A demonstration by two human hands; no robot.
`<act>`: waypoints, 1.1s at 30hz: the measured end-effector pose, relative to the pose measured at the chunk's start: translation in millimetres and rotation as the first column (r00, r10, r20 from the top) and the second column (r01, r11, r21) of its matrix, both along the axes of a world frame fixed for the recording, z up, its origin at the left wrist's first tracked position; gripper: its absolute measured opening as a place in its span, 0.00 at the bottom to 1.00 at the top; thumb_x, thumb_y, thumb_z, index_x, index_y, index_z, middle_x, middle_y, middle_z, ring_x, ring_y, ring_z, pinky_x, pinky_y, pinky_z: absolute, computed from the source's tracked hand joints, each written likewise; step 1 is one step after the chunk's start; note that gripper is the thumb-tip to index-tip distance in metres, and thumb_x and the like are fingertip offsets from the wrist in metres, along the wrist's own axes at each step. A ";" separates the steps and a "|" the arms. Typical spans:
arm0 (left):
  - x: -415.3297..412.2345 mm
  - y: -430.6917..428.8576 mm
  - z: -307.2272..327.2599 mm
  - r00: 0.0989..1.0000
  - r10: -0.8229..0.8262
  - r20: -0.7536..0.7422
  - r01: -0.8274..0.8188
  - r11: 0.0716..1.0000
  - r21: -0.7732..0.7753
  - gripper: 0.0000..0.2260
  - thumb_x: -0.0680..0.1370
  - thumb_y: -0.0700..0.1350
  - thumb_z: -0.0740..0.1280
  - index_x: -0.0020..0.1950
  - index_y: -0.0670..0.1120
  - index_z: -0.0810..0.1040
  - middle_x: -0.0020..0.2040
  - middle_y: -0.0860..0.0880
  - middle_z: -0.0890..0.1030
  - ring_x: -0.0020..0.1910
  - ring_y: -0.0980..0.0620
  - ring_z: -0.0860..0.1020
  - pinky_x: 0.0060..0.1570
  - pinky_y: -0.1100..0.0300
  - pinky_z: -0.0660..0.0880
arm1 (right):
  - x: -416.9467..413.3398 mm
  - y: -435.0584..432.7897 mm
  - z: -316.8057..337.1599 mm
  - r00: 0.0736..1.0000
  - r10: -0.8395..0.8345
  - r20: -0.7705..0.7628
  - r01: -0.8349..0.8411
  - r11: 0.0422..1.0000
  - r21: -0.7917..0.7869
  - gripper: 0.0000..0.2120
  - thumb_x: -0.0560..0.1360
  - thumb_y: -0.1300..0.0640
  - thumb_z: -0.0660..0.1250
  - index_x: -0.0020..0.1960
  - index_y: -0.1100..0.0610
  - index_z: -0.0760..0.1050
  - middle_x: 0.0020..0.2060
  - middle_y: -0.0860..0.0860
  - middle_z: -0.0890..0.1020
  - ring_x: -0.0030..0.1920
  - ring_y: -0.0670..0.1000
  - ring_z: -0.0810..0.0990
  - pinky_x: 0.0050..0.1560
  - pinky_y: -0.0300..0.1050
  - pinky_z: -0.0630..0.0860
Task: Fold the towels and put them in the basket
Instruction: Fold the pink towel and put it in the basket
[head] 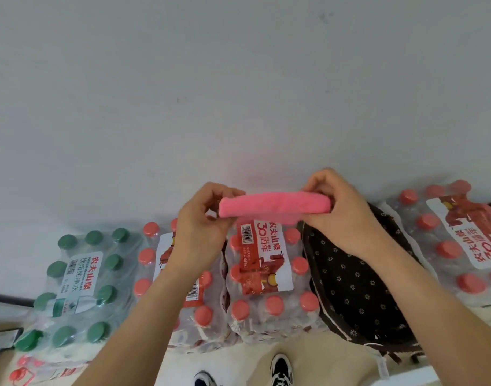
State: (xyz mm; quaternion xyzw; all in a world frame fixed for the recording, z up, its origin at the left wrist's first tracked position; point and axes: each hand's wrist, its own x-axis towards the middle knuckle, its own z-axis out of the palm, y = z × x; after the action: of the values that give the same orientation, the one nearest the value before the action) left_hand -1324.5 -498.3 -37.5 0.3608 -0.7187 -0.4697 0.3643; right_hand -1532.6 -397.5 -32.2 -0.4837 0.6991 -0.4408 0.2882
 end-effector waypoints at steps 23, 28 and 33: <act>27.4 35.4 -81.6 0.904 0.099 0.416 -0.182 0.970 0.163 0.08 0.74 0.53 0.71 0.47 0.50 0.76 0.40 0.54 0.83 0.39 0.58 0.81 0.37 0.61 0.77 | 34.0 40.6 -83.2 1.000 0.002 0.020 -0.004 0.994 0.107 0.13 0.76 0.57 0.67 0.45 0.38 0.72 0.38 0.38 0.80 0.41 0.37 0.78 0.38 0.29 0.71; 8.2 30.2 -76.0 0.846 0.168 0.507 -0.241 0.967 0.082 0.09 0.77 0.55 0.66 0.47 0.50 0.73 0.40 0.58 0.77 0.39 0.61 0.75 0.33 0.66 0.68 | 41.8 28.1 -96.0 0.985 -0.168 0.028 0.162 0.974 0.156 0.05 0.76 0.56 0.65 0.52 0.50 0.75 0.41 0.43 0.79 0.42 0.40 0.78 0.40 0.39 0.76; 0.5 25.8 -77.2 0.797 0.227 0.560 -0.311 0.949 0.057 0.12 0.76 0.56 0.67 0.46 0.48 0.73 0.37 0.56 0.77 0.38 0.53 0.77 0.42 0.53 0.76 | 50.9 23.7 -99.4 0.963 -0.269 0.009 0.266 0.957 0.121 0.12 0.76 0.55 0.65 0.58 0.51 0.69 0.41 0.46 0.79 0.39 0.46 0.80 0.41 0.50 0.80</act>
State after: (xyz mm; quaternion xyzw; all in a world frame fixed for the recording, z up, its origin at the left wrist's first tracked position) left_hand -1324.0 -472.5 -114.7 0.6038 -0.6974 -0.3417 0.1796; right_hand -1481.6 -373.8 -131.6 -0.3613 0.7792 -0.4395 0.2630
